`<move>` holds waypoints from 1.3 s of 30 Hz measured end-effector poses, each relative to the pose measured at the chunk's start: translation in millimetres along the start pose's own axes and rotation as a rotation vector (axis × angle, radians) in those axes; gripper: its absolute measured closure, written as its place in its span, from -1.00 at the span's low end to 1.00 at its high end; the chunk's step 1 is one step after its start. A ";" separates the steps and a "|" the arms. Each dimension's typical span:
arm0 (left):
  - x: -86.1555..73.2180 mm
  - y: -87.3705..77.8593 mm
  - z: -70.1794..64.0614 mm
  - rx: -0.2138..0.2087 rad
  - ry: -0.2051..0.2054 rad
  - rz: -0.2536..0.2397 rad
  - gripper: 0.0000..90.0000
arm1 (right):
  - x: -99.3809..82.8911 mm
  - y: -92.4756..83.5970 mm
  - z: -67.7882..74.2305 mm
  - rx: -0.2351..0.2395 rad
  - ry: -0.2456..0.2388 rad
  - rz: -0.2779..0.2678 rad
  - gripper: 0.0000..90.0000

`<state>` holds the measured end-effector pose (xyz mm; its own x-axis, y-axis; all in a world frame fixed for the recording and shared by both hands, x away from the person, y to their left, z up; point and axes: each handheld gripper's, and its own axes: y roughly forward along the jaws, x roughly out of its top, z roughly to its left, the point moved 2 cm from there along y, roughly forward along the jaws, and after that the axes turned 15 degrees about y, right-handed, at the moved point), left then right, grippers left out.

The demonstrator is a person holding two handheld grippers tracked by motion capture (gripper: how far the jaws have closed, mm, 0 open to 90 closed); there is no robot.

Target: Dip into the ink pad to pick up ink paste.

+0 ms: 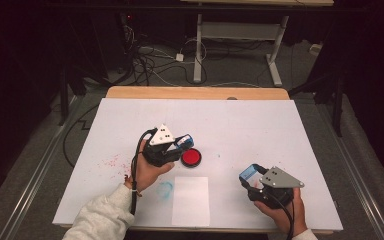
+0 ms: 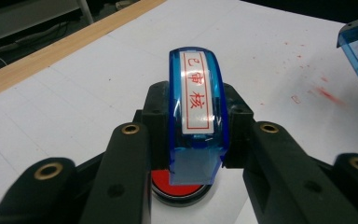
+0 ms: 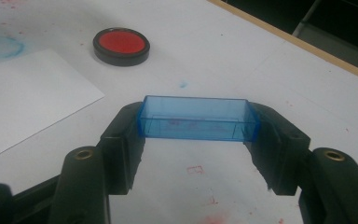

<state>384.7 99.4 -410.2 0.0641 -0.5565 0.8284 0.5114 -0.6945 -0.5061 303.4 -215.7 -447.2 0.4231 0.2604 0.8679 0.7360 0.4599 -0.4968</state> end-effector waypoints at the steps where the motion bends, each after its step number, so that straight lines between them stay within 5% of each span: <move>1: 0.4 -1.4 -0.5 -0.003 0.002 -0.001 0.51 | 0.0 -0.1 0.2 0.001 -0.002 0.000 -0.11; 29: 1.9 -26.9 -17.9 -0.072 0.059 -0.041 0.51 | 2.8 3.5 4.8 0.015 -0.009 0.001 -0.11; 39: -8.7 12.3 -10.7 -0.080 0.046 0.035 0.51 | 0.6 5.9 6.6 0.018 -0.015 0.014 -0.11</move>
<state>381.3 90.8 -426.2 0.0406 -0.5997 0.7992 0.4397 -0.7075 -0.5533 304.5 -207.2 -449.6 0.4248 0.2795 0.8611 0.7205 0.4715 -0.5085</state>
